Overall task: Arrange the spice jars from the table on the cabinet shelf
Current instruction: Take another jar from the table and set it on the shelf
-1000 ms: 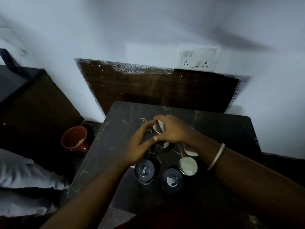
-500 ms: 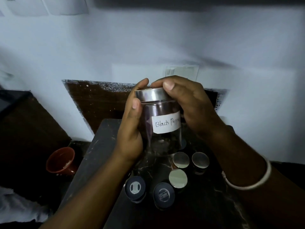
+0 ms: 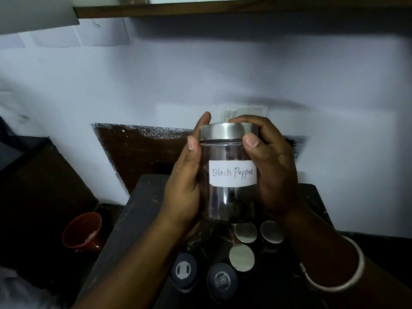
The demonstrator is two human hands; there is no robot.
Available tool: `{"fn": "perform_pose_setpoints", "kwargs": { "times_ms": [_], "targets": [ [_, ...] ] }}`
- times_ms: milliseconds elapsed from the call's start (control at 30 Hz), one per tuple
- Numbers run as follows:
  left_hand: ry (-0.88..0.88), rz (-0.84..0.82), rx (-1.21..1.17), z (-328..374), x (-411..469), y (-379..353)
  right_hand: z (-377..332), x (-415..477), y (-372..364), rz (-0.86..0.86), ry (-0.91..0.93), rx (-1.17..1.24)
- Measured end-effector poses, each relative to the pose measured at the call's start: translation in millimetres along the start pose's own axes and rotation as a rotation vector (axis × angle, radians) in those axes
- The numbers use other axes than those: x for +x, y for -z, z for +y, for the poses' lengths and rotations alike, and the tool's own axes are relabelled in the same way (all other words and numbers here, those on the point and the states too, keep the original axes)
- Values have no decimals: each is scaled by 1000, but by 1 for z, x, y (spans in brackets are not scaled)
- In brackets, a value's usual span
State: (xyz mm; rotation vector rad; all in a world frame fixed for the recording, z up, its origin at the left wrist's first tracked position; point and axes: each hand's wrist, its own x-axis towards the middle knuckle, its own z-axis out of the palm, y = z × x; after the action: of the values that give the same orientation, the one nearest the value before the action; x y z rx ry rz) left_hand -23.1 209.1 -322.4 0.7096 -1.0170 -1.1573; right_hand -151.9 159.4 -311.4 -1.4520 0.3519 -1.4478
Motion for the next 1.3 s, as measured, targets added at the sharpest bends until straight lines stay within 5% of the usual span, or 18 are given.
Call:
{"fn": "perform_pose_setpoints", "kwargs": {
  "times_ms": [800, 1300],
  "targets": [
    [-106, 53, 97, 23, 2, 0, -9, 19, -15, -3, -17, -40],
    [-473, 42, 263, 106, 93, 9, -70, 117, -37, -163, 107, -599]
  ]
}}
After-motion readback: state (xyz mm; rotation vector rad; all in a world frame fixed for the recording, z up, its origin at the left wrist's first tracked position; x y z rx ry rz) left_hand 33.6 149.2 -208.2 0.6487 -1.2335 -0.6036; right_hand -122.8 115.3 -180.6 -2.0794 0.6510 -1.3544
